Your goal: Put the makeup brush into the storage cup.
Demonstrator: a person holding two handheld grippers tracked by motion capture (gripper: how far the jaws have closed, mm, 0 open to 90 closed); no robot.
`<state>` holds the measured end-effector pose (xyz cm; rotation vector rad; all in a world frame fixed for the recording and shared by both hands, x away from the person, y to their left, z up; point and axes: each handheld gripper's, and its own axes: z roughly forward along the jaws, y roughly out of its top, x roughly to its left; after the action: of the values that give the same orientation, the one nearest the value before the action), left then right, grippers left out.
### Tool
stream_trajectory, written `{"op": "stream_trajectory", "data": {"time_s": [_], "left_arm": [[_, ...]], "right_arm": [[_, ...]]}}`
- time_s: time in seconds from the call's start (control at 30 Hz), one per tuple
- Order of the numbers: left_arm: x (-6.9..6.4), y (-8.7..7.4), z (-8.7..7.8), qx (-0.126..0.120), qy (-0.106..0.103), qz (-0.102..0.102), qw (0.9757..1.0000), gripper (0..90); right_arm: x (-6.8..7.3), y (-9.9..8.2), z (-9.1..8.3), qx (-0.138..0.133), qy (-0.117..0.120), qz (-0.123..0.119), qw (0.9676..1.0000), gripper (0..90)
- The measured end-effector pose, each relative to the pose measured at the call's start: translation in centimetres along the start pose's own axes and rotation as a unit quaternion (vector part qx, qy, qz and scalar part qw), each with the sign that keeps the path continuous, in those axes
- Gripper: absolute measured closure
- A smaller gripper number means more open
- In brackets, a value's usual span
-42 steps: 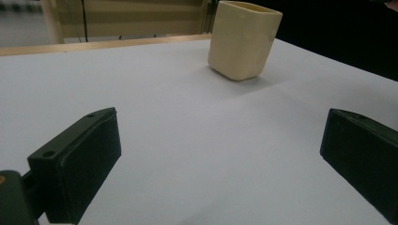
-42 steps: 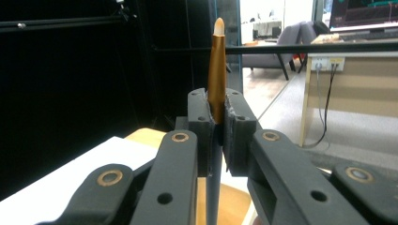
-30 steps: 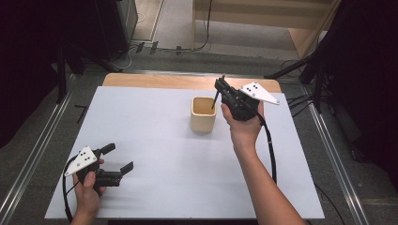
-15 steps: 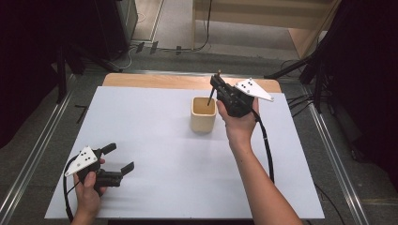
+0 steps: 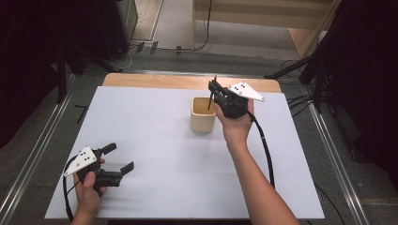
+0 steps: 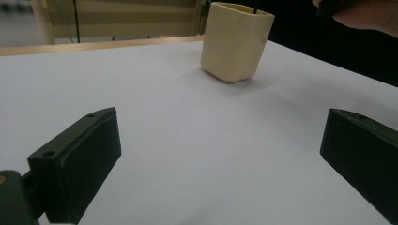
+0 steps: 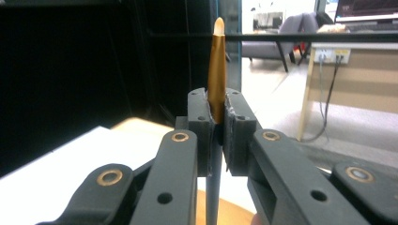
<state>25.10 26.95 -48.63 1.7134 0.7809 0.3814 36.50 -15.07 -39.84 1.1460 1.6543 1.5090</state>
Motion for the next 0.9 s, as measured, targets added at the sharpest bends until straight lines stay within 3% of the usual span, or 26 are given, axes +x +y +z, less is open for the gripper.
{"op": "stream_trajectory", "data": {"time_s": [0.13,0.4,0.77,0.8,0.83,0.87,0.9], "left_arm": [[-0.2,0.0,0.1,0.002,-0.001,0.001,1.0,0.0],[-0.3,-0.1,0.5,0.008,0.001,0.003,1.0,0.0],[-0.3,-0.1,0.4,0.005,0.001,0.003,1.0,0.0],[-0.4,-0.1,0.4,0.004,0.001,0.003,1.0,0.0],[-0.4,-0.1,0.4,0.004,0.001,0.002,1.0,0.0],[-0.5,0.0,0.3,0.003,0.003,0.005,1.0,0.0],[-0.5,0.0,0.3,0.0,0.004,0.007,1.0,0.0]], "right_arm": [[-0.2,-1.2,0.2,0.004,-0.006,0.011,0.9999,84.1],[-0.2,-3.4,0.5,0.047,-0.019,-0.009,0.9987,84.1],[-0.1,-5.0,0.7,0.07,-0.024,-0.015,0.9972,83.1],[-0.1,-5.0,0.6,0.072,-0.02,-0.015,0.9971,79.5],[-0.1,-4.9,0.4,0.071,-0.015,-0.014,0.9973,70.4],[0.1,-4.4,-0.1,0.072,-0.015,-0.011,0.9972,50.5],[0.1,-4.4,-0.1,0.072,-0.015,-0.011,0.9972,50.5]]}}
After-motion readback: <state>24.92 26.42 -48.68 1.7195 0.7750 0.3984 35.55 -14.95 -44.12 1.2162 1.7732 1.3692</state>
